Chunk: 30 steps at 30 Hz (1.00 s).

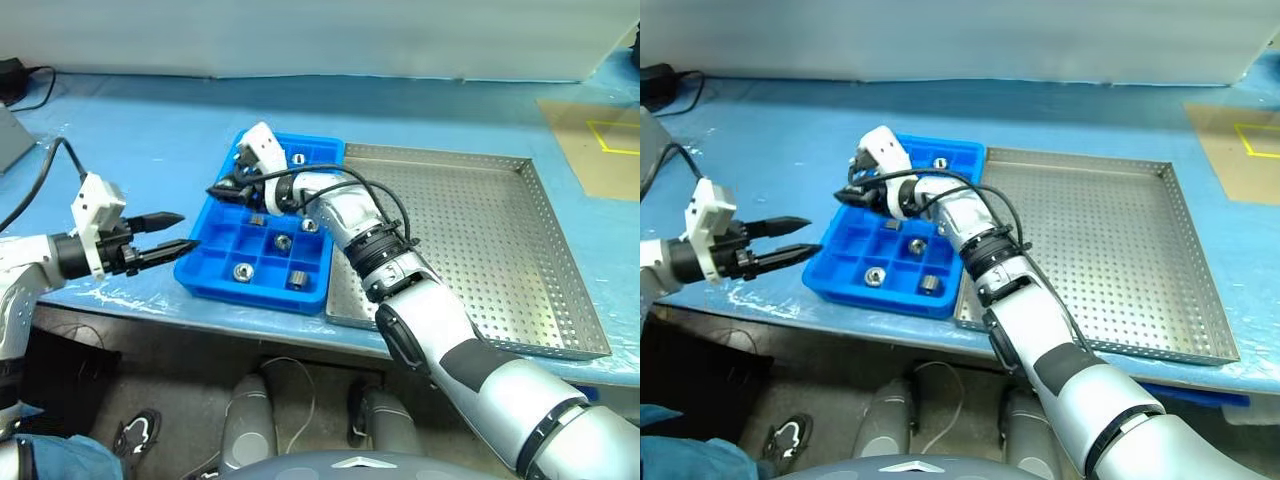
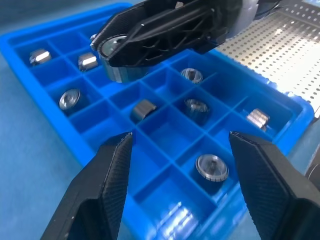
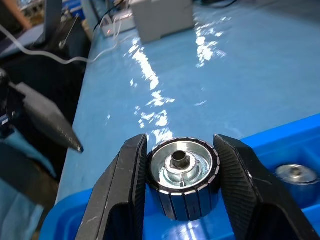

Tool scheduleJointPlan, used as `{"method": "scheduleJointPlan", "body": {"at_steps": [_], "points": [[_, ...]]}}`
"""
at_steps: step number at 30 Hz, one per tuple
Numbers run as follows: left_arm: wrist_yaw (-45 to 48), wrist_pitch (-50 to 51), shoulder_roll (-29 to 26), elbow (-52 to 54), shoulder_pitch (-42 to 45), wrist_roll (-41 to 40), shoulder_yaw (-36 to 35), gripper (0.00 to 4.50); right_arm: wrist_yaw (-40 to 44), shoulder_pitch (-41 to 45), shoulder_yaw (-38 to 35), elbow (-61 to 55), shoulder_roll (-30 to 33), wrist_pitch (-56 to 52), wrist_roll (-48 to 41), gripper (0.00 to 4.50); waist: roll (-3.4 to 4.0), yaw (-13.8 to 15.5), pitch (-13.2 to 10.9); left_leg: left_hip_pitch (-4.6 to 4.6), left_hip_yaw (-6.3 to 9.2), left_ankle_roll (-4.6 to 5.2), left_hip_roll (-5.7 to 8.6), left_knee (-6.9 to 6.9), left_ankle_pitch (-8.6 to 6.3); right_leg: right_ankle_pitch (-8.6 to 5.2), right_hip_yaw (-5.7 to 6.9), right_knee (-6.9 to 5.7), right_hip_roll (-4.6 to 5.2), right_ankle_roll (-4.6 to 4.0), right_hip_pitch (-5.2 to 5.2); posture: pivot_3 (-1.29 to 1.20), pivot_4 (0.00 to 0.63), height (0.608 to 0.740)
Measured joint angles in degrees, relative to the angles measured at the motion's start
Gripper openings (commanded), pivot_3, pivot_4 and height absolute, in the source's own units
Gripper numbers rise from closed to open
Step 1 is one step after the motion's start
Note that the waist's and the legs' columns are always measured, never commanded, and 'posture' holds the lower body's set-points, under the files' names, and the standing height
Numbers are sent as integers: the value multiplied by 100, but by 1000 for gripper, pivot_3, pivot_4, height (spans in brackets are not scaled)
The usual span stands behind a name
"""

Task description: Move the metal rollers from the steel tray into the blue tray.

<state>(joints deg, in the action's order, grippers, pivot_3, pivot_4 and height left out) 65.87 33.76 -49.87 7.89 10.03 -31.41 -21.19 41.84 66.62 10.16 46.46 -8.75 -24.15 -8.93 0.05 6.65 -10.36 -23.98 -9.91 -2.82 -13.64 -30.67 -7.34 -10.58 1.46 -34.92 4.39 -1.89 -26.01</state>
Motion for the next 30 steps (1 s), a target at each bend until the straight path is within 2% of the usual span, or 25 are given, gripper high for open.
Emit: {"method": "scheduleJointPlan", "body": {"at_steps": [6, 12, 18, 30], "points": [[-27, 62, -92, 351, -374, -205, -132, 3247, 78, -293, 357, -27, 21, -481, 48, 1666, -5, 71, 1, 15, 7, -22, -8, 5, 13, -13, -3, -15, -11, 21, 1, 212, 150, 740], [-137, 61, -80, 374, -405, -249, -69, 3247, -53, -531, 690, -181, 45, -413, 94, 1666, -7, 60, 2, 17, 8, -39, -8, 5, 23, -14, -7, -39, -14, 23, -13, 209, 150, 740], [-150, 62, -64, 428, -403, -347, 65, 3247, -271, -507, 553, -195, 41, -39, -40, 1666, -10, 61, 4, 25, 9, -45, -7, 5, 27, -16, -10, -54, -14, 20, -14, 219, 150, 740], [-345, 126, -15, 671, -660, -583, 106, 3247, -411, -465, 340, 538, 21, 476, -263, 1666, -13, 67, 5, 29, 9, -47, -8, 3, 28, -19, -11, -66, -14, 14, -13, 251, 150, 740]]}}
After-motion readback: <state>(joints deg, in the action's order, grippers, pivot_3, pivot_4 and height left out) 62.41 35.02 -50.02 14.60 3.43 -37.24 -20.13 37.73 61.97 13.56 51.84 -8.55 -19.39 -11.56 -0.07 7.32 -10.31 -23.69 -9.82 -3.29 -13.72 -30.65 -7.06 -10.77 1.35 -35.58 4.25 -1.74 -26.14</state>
